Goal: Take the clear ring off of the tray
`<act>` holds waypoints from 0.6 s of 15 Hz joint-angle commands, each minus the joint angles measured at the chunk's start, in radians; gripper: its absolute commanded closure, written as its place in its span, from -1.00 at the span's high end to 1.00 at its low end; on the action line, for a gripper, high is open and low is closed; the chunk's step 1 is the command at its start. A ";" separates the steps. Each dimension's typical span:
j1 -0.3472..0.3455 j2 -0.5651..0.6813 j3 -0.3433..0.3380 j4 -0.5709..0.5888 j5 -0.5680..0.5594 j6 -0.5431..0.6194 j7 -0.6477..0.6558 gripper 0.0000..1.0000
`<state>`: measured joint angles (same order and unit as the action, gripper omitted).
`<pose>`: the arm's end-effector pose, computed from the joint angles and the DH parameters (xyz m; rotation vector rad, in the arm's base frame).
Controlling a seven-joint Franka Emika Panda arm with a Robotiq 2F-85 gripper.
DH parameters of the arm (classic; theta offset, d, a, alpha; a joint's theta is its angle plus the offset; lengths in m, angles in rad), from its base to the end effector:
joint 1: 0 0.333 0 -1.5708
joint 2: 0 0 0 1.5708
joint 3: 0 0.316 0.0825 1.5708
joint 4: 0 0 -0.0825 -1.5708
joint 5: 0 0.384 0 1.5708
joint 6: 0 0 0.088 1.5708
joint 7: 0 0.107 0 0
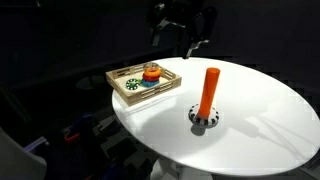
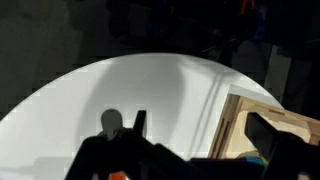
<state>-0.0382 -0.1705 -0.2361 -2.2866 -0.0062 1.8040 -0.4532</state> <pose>0.4327 -0.1235 0.3988 -2.9546 -0.2829 0.4254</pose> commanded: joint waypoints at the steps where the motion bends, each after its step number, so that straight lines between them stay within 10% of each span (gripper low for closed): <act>1: -0.026 0.001 0.025 0.001 0.004 -0.001 -0.003 1.00; 9: -0.010 0.025 0.065 0.034 -0.010 0.001 0.038 1.00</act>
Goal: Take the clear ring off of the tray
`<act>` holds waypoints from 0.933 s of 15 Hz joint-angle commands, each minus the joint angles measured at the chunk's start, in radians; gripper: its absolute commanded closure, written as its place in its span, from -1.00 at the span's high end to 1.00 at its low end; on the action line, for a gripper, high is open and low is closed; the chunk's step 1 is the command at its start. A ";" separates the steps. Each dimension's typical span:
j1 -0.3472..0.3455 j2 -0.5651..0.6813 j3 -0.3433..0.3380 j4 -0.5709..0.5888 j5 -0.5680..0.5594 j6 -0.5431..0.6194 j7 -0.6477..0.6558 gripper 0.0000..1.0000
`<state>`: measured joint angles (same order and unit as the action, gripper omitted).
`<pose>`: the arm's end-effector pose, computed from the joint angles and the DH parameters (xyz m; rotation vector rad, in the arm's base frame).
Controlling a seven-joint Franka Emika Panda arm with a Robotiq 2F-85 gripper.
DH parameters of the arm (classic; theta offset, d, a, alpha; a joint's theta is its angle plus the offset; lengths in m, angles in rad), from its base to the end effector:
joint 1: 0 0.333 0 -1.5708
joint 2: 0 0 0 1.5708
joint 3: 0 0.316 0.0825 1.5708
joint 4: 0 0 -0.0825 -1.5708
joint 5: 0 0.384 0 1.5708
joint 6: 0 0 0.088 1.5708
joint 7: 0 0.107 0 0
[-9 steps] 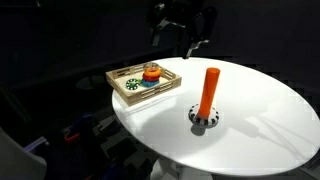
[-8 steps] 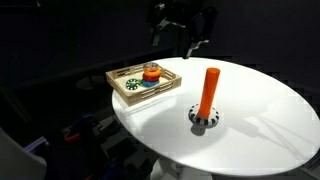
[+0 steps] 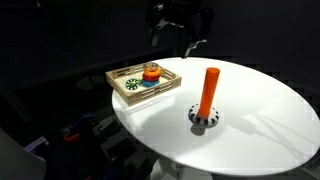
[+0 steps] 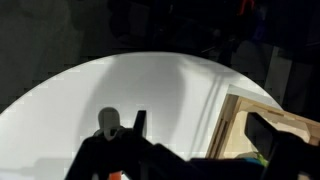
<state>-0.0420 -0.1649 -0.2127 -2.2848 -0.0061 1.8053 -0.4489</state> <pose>0.4360 -0.1150 0.3975 -2.9589 -0.3043 0.4335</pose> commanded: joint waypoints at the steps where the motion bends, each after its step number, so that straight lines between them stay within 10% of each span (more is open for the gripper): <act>1: -0.001 0.028 0.055 0.044 -0.010 0.000 0.044 1.00; 14: 0.076 0.222 0.228 0.264 -0.101 0.016 0.369 1.00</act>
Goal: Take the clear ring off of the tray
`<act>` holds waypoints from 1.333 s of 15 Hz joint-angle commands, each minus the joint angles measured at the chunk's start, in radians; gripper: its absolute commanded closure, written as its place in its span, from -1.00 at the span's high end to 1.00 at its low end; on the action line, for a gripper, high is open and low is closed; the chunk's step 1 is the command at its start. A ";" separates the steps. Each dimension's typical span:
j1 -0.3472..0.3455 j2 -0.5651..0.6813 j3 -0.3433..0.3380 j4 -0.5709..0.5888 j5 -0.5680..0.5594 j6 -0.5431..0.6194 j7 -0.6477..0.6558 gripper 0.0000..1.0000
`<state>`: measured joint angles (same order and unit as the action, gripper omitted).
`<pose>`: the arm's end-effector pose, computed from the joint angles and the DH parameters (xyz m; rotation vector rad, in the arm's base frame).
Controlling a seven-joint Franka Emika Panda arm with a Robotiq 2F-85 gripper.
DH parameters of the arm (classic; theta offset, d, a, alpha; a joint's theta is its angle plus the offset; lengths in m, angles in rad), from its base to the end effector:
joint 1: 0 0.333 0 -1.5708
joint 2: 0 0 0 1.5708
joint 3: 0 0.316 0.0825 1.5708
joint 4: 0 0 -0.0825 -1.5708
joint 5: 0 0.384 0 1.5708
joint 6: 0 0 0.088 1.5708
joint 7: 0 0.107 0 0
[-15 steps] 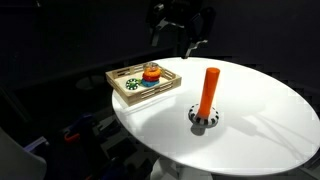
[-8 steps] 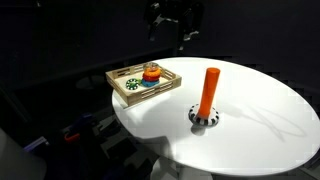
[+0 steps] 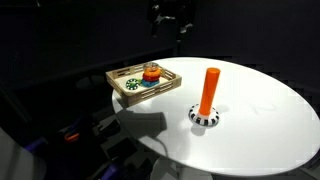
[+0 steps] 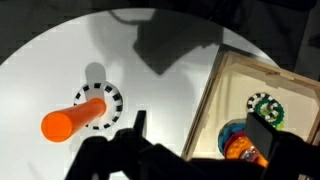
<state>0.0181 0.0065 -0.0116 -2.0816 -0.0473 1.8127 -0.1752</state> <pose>0.5148 -0.0006 0.4034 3.0754 0.3076 -0.4326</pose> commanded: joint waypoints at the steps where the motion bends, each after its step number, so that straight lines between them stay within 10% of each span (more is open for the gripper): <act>1: 0.025 0.064 0.036 0.074 -0.075 0.010 0.125 1.00; 10: 0.101 0.102 0.080 0.077 -0.214 0.123 0.436 1.00; 20: 0.105 0.101 0.089 0.055 -0.207 0.156 0.400 1.00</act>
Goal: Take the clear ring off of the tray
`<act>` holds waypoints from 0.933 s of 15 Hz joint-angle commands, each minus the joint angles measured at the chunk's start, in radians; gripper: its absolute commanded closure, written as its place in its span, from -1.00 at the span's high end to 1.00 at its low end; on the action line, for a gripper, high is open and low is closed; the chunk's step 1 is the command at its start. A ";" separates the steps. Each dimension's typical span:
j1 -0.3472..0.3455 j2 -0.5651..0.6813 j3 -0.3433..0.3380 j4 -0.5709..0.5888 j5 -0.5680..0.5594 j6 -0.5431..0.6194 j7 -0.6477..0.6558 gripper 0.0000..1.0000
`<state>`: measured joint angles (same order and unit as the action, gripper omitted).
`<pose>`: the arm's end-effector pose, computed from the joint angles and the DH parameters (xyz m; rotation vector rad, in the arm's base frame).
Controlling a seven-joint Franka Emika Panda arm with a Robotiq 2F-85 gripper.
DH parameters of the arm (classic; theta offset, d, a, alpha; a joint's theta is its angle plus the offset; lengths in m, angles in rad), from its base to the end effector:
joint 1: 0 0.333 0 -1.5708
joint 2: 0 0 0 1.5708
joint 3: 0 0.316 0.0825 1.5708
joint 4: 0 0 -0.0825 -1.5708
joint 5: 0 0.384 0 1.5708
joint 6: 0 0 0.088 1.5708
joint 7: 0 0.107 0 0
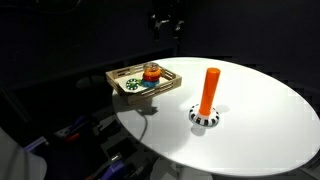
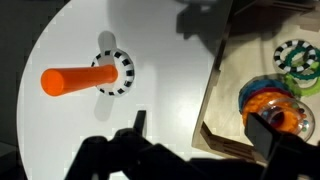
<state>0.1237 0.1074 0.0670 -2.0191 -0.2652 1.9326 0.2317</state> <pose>0.5461 0.0864 0.3859 2.8666 0.1115 -0.2014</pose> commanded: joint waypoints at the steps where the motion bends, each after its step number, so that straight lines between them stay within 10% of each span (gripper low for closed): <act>1: 0.002 0.002 0.014 -0.010 0.011 0.057 -0.004 1.00; 14: 0.066 0.160 0.046 -0.015 0.028 0.251 0.008 1.00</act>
<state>0.1864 0.2378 0.1172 -2.0360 -0.2435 2.1473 0.2327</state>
